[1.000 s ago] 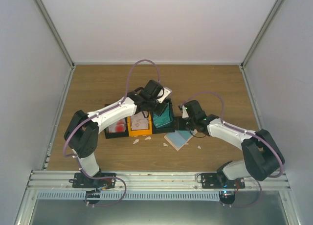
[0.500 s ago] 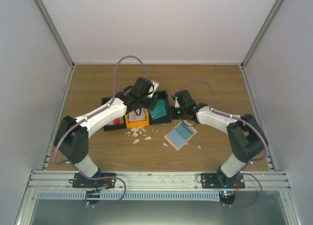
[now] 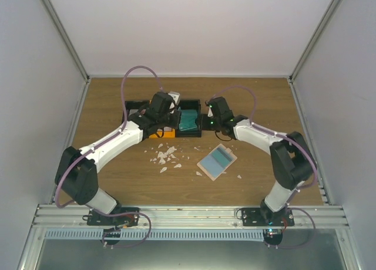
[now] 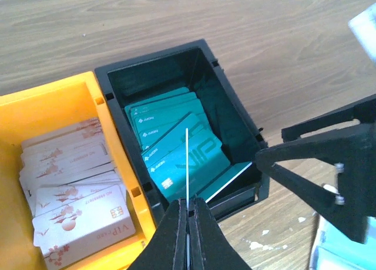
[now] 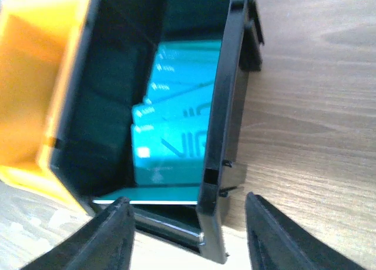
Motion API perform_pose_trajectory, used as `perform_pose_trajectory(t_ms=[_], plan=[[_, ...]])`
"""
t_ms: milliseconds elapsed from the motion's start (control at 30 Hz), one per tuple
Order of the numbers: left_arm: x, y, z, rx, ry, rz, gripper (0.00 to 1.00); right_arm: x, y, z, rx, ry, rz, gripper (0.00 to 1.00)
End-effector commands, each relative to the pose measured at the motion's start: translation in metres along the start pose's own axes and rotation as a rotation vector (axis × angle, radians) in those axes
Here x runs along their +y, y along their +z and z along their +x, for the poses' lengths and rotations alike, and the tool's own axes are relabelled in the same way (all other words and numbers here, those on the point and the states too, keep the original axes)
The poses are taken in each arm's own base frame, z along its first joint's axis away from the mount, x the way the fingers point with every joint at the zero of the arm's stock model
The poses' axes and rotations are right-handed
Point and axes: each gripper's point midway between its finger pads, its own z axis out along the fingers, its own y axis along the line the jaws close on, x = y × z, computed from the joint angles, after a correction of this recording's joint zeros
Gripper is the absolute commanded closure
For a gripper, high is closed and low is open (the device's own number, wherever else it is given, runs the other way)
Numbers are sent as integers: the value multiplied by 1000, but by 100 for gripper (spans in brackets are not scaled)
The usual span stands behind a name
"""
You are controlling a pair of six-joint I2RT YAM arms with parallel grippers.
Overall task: Put the credit cards into the card holder
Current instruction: Move the storage box to the center of the board, then insert the credit card into the card holder.
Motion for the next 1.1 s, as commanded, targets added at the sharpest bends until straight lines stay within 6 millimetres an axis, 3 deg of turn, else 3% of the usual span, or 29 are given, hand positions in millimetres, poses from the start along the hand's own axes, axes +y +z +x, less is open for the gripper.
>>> perform_pose_trajectory(t_ms=[0,200,300,467,600,767,933,1067], plan=[[-9,-23,-36,-159,-62,68,100,18,-54,-40,-158,-7,-82,43],[-44,-58,-60,-258,-133,295,100,41,-123,-40,-256,-34,-293,32],[-71,-90,-76,-315,-189,487,100,60,-166,-43,-352,-36,-448,26],[-101,-154,-103,-460,-281,776,100,89,-226,-50,-458,55,-685,28],[-109,-179,-109,-486,-376,910,100,111,-245,-53,-416,71,-820,37],[-113,-193,-110,-502,-455,997,100,128,-261,-50,-398,82,-963,55],[-112,-189,-106,-493,-489,1007,100,133,-267,-40,-380,121,-1079,60],[-114,-188,-103,-483,-496,1025,100,137,-261,-37,-344,133,-1101,65]])
